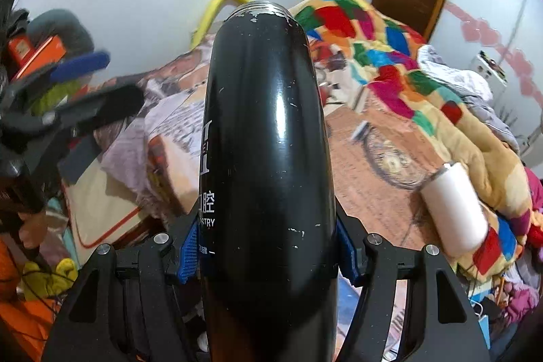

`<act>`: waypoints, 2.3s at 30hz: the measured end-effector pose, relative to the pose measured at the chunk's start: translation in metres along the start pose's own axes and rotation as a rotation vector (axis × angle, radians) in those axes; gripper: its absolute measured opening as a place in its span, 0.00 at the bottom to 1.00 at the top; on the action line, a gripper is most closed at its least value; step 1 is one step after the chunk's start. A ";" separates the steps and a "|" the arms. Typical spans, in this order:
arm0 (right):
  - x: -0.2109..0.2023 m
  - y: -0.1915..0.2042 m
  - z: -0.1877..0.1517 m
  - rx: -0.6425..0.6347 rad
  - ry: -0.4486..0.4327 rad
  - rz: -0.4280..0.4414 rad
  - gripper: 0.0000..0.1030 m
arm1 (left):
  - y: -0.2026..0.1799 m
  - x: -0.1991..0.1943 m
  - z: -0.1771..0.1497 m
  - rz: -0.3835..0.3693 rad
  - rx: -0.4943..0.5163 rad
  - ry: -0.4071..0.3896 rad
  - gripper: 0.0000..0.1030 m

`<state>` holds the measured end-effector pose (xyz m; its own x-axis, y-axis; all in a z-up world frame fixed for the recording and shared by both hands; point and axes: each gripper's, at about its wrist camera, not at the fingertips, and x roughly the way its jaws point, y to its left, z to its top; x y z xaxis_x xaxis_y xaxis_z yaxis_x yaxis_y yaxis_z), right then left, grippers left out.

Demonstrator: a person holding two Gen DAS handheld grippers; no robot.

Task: Flip cup upright
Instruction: 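Lift the black thermos with the right gripper toward the left gripper, then grasp the thermos body with the left gripper while the right gripper releases it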

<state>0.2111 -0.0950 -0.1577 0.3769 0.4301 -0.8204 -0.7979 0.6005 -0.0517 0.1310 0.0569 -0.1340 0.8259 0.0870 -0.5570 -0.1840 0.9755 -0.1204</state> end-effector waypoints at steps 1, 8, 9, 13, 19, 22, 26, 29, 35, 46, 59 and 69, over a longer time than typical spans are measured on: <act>0.003 0.002 -0.002 -0.006 0.007 0.008 0.60 | 0.002 0.002 -0.001 0.004 -0.003 0.005 1.00; 0.077 0.004 -0.011 -0.026 0.128 0.097 0.60 | 0.017 0.023 -0.009 0.034 -0.025 0.054 1.00; 0.077 0.004 -0.011 -0.026 0.128 0.097 0.60 | 0.019 0.027 -0.010 0.038 -0.029 0.063 1.00; 0.108 0.001 -0.018 -0.029 0.191 0.105 0.60 | 0.028 0.046 -0.015 0.044 -0.049 0.111 1.00; 0.124 0.010 -0.027 -0.057 0.240 0.090 0.60 | 0.038 0.072 -0.026 0.032 -0.092 0.192 1.00; 0.129 0.012 -0.028 -0.064 0.250 0.088 0.60 | 0.042 0.081 -0.030 0.021 -0.113 0.223 1.00; 0.133 0.012 -0.028 -0.076 0.254 0.089 0.60 | 0.044 0.091 -0.034 0.010 -0.127 0.257 1.00; 0.134 0.011 -0.028 -0.067 0.263 0.102 0.60 | 0.044 0.100 -0.038 0.002 -0.140 0.289 1.00; 0.128 0.010 -0.031 -0.043 0.257 0.104 0.61 | 0.038 0.110 -0.046 -0.025 -0.155 0.342 1.00; 0.062 0.000 -0.048 0.051 0.137 0.075 0.65 | 0.013 0.134 -0.071 -0.174 -0.253 0.498 0.96; -0.009 -0.028 -0.077 0.275 -0.046 -0.111 0.72 | -0.002 0.164 -0.089 -0.066 -0.368 0.587 0.82; -0.027 -0.028 -0.092 0.340 -0.101 -0.123 0.72 | -0.018 0.162 -0.081 -0.015 -0.322 0.546 0.62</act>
<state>0.1802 -0.1857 -0.1860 0.5180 0.3951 -0.7587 -0.5487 0.8339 0.0597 0.2246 0.0369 -0.2883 0.4540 -0.1247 -0.8822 -0.3962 0.8586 -0.3253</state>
